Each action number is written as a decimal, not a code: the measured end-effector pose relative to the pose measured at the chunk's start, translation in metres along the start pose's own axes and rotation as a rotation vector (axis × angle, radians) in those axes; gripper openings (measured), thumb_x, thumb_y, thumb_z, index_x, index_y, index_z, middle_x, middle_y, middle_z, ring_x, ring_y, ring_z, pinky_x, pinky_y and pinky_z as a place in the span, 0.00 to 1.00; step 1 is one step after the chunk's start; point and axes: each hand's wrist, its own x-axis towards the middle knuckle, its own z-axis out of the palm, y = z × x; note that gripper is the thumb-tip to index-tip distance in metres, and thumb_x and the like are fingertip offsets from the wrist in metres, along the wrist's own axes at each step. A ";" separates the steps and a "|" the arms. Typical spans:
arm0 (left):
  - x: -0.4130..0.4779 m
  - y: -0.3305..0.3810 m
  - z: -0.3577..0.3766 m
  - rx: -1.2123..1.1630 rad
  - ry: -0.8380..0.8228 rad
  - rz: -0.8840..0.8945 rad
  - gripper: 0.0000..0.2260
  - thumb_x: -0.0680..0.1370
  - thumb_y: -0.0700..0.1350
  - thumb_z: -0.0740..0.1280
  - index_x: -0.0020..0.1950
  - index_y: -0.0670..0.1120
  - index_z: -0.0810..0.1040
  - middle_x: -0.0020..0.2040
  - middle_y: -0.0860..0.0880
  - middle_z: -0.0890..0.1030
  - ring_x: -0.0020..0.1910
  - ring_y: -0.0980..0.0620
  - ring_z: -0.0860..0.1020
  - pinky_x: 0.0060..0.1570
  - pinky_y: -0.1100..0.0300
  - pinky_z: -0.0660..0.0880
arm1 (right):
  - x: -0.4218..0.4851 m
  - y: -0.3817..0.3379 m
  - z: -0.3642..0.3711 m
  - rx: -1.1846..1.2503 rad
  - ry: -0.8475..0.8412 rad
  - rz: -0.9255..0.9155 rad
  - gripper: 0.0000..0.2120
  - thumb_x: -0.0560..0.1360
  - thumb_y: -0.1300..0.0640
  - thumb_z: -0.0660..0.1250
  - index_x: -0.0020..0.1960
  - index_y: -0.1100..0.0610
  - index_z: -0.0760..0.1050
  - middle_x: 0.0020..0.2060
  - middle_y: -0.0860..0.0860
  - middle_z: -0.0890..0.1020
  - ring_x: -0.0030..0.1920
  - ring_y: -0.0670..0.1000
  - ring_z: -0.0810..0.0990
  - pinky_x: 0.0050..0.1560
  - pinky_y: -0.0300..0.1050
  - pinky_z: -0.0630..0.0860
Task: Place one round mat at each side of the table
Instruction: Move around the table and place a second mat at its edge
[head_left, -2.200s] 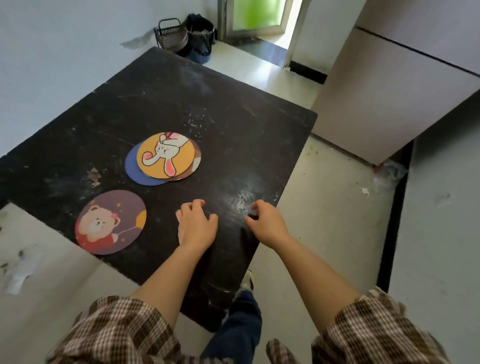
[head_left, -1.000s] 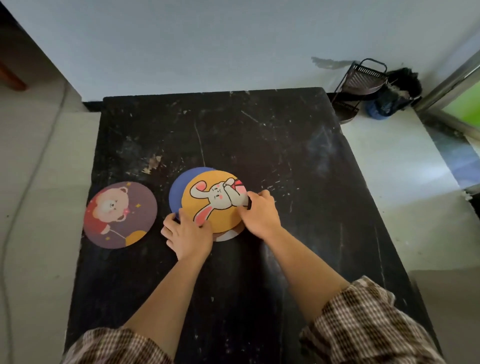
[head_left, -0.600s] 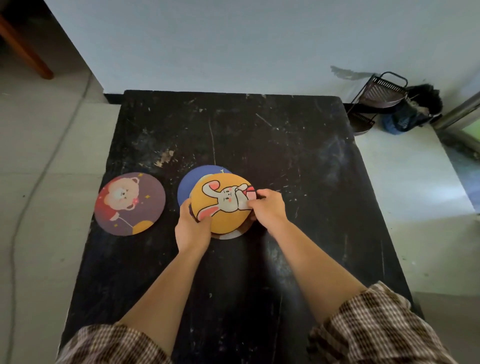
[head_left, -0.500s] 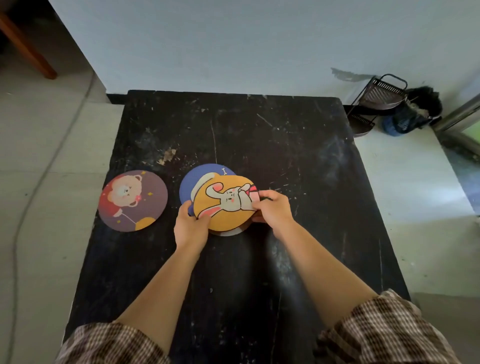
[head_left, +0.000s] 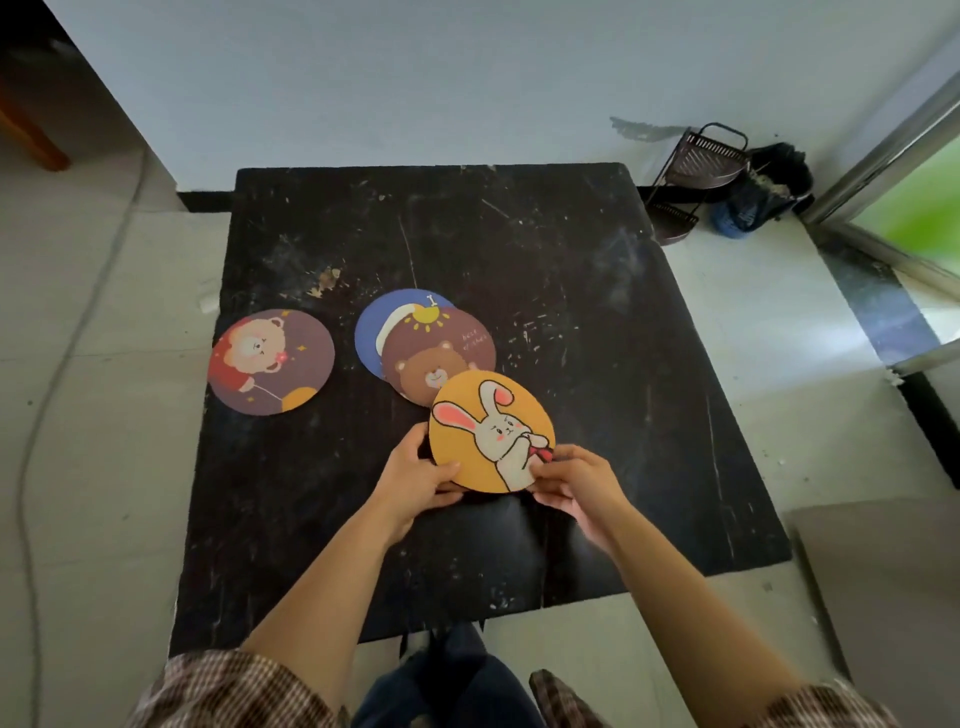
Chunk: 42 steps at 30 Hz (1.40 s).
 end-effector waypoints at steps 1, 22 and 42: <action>-0.003 -0.002 -0.003 0.054 -0.032 0.010 0.21 0.76 0.35 0.65 0.65 0.52 0.67 0.51 0.42 0.82 0.46 0.46 0.82 0.38 0.55 0.80 | -0.003 0.000 -0.005 -0.010 0.036 -0.006 0.13 0.67 0.67 0.71 0.50 0.62 0.77 0.41 0.59 0.85 0.38 0.54 0.82 0.40 0.46 0.77; -0.023 -0.070 0.010 0.639 0.198 0.245 0.15 0.72 0.43 0.72 0.57 0.48 0.76 0.39 0.53 0.78 0.40 0.54 0.78 0.33 0.64 0.72 | -0.042 0.076 -0.035 -0.362 0.345 -0.065 0.06 0.67 0.66 0.69 0.33 0.60 0.76 0.30 0.56 0.79 0.33 0.52 0.75 0.38 0.48 0.76; -0.022 -0.080 0.018 0.722 0.359 0.298 0.14 0.73 0.42 0.71 0.58 0.45 0.77 0.43 0.51 0.77 0.41 0.54 0.75 0.33 0.68 0.67 | -0.038 0.091 -0.029 -0.483 0.478 -0.137 0.04 0.69 0.62 0.70 0.40 0.55 0.77 0.38 0.50 0.80 0.42 0.51 0.78 0.40 0.42 0.70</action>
